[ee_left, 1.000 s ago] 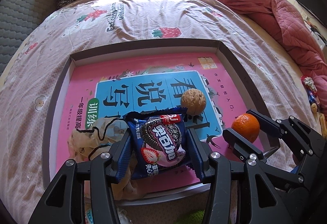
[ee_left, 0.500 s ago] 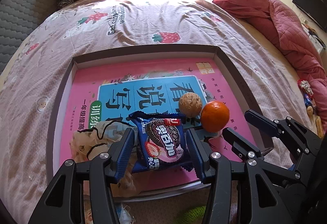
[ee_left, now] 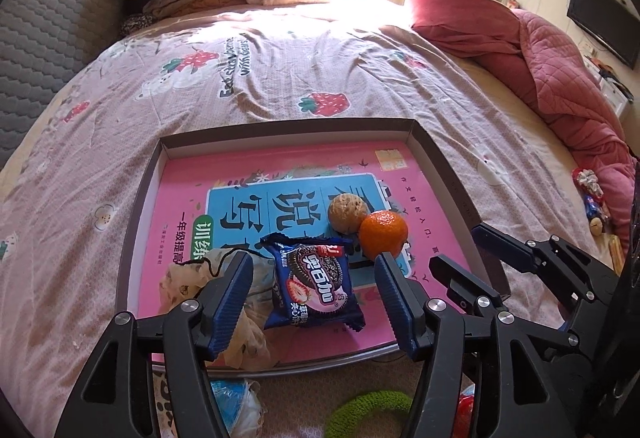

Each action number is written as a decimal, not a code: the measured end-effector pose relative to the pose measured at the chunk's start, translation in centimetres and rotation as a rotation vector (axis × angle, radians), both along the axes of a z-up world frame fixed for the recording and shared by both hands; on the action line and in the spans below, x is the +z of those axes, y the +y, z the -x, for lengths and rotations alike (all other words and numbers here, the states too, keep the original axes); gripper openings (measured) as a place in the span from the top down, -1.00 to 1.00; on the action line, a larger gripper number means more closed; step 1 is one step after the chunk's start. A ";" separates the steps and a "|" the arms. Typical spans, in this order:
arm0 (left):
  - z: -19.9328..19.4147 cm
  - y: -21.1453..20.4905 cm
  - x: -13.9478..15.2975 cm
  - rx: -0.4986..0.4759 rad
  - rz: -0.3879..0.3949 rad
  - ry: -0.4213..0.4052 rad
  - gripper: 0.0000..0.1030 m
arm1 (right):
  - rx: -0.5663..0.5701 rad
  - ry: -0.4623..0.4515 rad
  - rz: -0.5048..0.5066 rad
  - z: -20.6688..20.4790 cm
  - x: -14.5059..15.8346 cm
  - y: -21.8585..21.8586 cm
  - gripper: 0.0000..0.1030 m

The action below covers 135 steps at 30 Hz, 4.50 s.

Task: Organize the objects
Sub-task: 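Open the left tool to release the packet while the right tool sets the tangerine on the book, then withdraw both open tools back from the pink tray, then move the left tool to a tangerine on the bed while the right tool approaches the clear candy bag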

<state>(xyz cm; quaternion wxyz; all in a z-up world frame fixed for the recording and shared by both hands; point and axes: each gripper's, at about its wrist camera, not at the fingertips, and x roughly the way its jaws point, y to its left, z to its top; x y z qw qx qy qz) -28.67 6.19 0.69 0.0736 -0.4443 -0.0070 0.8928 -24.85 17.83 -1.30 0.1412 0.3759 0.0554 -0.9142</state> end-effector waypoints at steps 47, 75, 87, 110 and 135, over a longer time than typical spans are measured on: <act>-9.2 -2.6 7.1 0.112 0.054 0.192 -0.44 | 0.067 0.159 0.123 -6.3 7.6 -0.7 0.02; -13.2 -3.7 8.8 0.130 0.056 0.235 -0.45 | 0.050 0.192 0.146 -8.5 9.2 -0.2 -0.14; -14.2 -4.3 8.5 0.131 0.062 0.228 -0.45 | 0.056 0.209 0.152 -9.5 9.9 -0.1 -0.15; -16.4 -5.0 7.2 0.131 0.072 0.215 -0.45 | 0.064 0.226 0.161 -12.3 10.2 -0.7 -0.15; -18.9 -4.2 5.2 0.106 0.073 0.190 -0.45 | 0.038 0.187 0.175 -15.4 8.5 0.2 -0.15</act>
